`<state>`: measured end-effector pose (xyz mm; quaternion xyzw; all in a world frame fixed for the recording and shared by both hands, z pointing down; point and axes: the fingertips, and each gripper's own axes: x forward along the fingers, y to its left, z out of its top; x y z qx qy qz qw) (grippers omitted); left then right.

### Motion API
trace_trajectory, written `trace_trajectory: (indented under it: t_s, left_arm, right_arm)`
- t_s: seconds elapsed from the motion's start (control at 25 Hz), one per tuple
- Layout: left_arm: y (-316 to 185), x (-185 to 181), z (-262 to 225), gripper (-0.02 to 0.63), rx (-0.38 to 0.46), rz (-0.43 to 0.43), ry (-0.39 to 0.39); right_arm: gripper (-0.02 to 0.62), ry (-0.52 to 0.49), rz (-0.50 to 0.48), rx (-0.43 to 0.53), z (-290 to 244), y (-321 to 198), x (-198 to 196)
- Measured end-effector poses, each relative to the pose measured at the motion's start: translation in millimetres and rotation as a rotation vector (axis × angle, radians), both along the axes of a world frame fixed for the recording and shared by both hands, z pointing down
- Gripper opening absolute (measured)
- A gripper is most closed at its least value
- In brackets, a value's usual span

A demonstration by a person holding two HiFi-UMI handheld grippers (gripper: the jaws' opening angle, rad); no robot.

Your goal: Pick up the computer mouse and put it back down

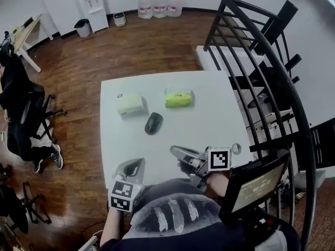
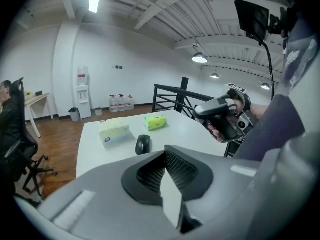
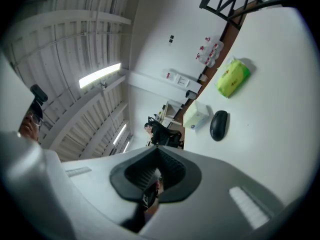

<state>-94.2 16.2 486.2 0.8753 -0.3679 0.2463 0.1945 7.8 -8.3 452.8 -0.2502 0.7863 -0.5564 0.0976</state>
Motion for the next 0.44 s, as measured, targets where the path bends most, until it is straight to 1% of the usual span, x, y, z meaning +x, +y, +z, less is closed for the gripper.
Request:
trace_trajectory:
  t_s: [0.08, 0.16, 0.28, 0.44]
  left_arm:
    - [-3, 14, 1, 0.015, -0.011, 0.013, -0.013]
    - [-5, 16, 4, 0.015, -0.026, 0.011, -0.042]
    - [-9, 7, 7, 0.015, -0.052, -0.012, -0.073]
    - [-20, -19, 9, 0.015, -0.089, -0.074, -0.068]
  right_arm:
    - [0.003, -0.003, 0.022, -0.018, 1, 0, 13]
    - [0.003, -0.002, 0.037, -0.021, 1, 2, 18]
    - [0.003, -0.002, 0.042, -0.019, 1, 3, 14]
    - [0.003, 0.005, 0.031, -0.016, 3, -2, -3]
